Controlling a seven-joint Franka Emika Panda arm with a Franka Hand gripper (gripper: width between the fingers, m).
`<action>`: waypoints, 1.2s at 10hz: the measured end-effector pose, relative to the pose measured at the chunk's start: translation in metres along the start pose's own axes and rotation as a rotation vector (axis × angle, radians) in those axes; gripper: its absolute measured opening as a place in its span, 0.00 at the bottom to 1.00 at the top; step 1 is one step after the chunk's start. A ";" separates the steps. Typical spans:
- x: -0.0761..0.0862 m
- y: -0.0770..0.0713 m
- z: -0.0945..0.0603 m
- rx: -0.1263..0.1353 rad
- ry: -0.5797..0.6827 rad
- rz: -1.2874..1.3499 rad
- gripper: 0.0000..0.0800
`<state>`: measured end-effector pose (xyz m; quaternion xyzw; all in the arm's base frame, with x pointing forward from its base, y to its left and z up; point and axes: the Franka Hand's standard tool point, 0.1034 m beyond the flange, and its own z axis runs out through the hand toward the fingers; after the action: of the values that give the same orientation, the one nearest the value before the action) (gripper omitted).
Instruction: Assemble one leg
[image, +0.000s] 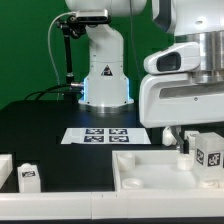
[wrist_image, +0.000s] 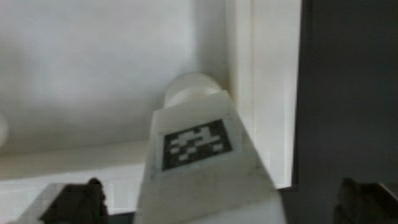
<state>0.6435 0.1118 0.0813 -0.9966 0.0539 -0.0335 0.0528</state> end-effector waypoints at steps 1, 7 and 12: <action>0.000 0.000 0.000 0.000 0.000 0.029 0.66; 0.001 0.007 0.002 0.021 0.012 0.531 0.36; -0.001 0.010 0.003 0.086 -0.036 1.237 0.36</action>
Offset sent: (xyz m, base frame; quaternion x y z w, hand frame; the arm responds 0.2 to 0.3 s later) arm 0.0000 0.0000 0.0000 0.0000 0.0000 0.2571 0.9664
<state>0.6417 0.1025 0.0776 -0.7782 0.6192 0.0179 0.1036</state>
